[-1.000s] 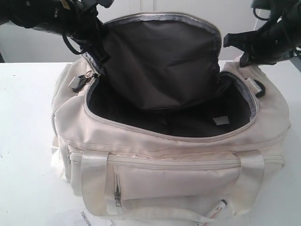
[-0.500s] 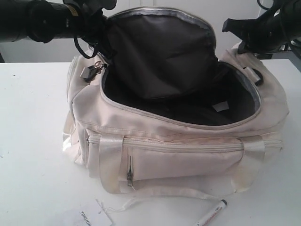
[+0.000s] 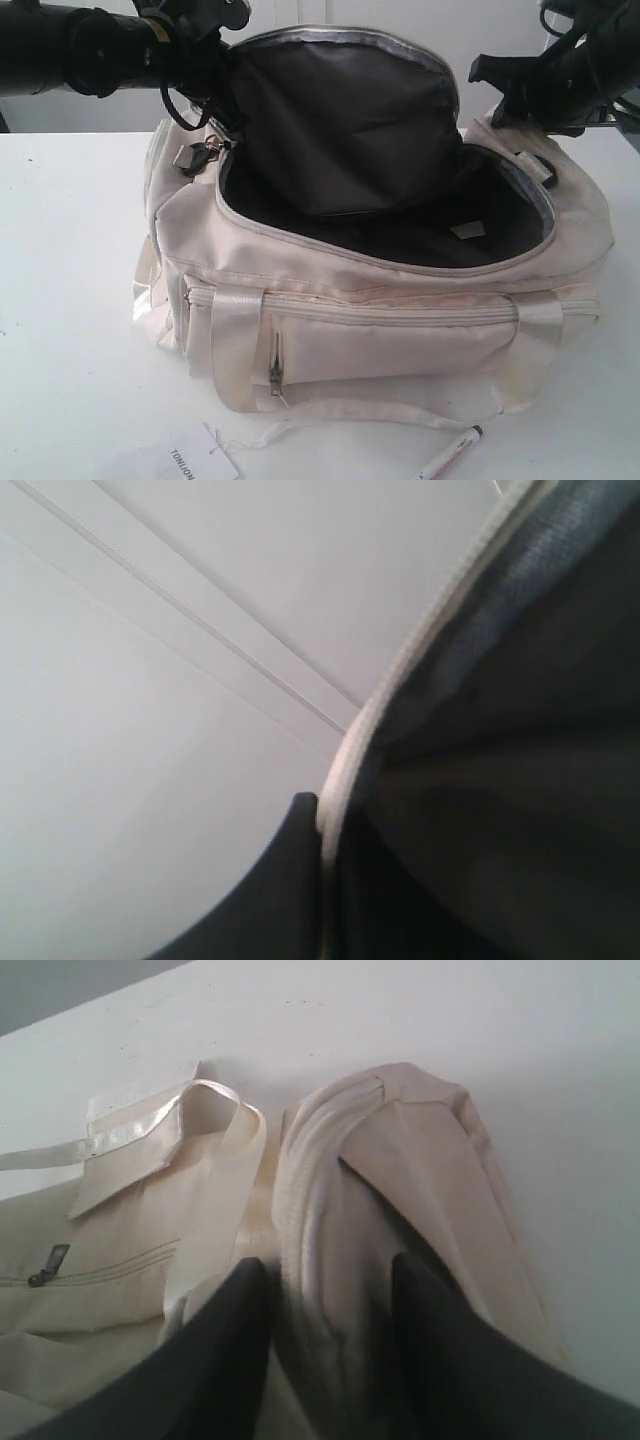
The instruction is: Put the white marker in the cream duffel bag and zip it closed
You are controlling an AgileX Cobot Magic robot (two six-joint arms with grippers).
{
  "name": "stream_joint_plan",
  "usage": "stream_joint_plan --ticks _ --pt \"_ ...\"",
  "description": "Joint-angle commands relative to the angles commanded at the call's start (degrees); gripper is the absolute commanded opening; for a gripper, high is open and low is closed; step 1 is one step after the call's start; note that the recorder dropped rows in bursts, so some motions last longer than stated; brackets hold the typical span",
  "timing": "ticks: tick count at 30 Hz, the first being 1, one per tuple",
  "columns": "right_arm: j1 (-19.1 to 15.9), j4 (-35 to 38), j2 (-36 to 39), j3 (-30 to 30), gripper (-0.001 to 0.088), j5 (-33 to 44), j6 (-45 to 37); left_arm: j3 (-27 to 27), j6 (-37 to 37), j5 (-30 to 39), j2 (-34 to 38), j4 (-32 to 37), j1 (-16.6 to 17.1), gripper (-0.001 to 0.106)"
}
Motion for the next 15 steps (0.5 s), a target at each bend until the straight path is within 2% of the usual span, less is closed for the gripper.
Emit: stream_joint_plan --ticks 6,15 --pt "0.00 -0.23 -4.89 0.00 0.0438 2.21 0.00 0.00 0.00 0.00 0.00 0.00 0.00 0.000" --pt "0.14 -0.23 -10.34 0.00 0.0437 10.99 -3.25 0.00 0.00 0.00 0.00 0.00 0.00 0.000"
